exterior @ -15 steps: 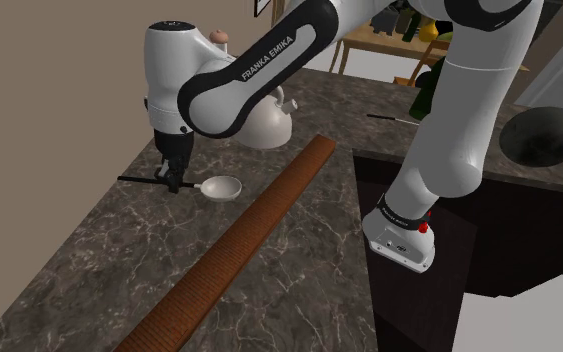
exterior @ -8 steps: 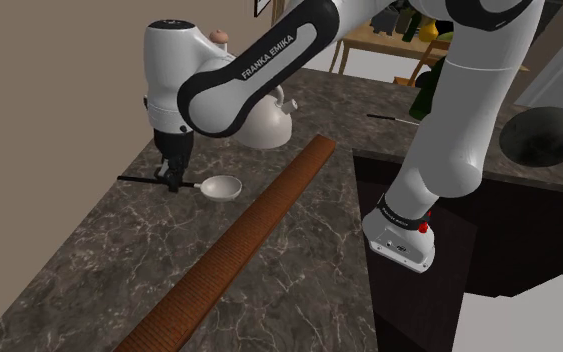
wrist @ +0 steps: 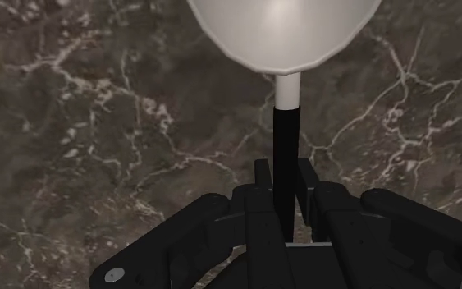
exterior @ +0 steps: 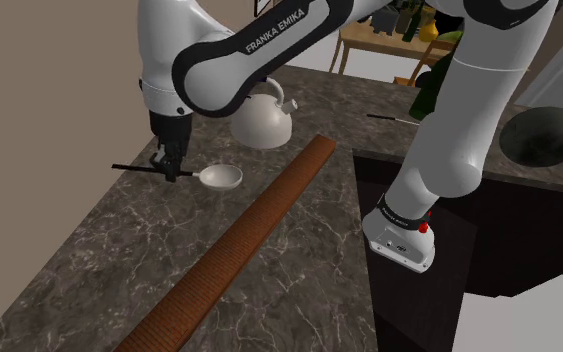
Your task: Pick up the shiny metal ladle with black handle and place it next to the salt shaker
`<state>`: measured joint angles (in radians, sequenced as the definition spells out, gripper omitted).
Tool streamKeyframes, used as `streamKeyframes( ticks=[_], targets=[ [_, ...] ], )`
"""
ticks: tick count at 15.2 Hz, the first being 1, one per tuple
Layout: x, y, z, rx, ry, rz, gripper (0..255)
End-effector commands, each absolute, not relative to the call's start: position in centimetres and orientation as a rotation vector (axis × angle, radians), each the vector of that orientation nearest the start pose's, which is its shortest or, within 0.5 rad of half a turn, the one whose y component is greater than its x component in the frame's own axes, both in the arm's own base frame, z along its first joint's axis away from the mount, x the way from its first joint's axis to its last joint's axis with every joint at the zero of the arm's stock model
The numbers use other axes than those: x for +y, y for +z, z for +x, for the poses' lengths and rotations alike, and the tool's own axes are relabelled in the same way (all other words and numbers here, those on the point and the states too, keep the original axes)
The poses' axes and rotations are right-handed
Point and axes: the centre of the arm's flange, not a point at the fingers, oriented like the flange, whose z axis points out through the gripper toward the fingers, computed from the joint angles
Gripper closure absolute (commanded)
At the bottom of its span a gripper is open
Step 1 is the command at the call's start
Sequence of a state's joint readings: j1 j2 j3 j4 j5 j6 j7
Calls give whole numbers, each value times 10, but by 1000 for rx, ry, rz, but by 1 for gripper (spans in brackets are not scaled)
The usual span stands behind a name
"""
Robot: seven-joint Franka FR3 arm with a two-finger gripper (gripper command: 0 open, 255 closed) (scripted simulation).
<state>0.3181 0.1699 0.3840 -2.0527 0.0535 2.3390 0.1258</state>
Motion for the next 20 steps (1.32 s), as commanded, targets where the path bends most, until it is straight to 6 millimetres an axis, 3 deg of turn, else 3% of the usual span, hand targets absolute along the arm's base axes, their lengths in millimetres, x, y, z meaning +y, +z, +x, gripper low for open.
streamKeyframes(
  ticks=[1,20],
  targets=[
    [378,385,454,-787,-112,-2888,255],
    [378,486,454,-787,-112,-2888,255]
  ],
)
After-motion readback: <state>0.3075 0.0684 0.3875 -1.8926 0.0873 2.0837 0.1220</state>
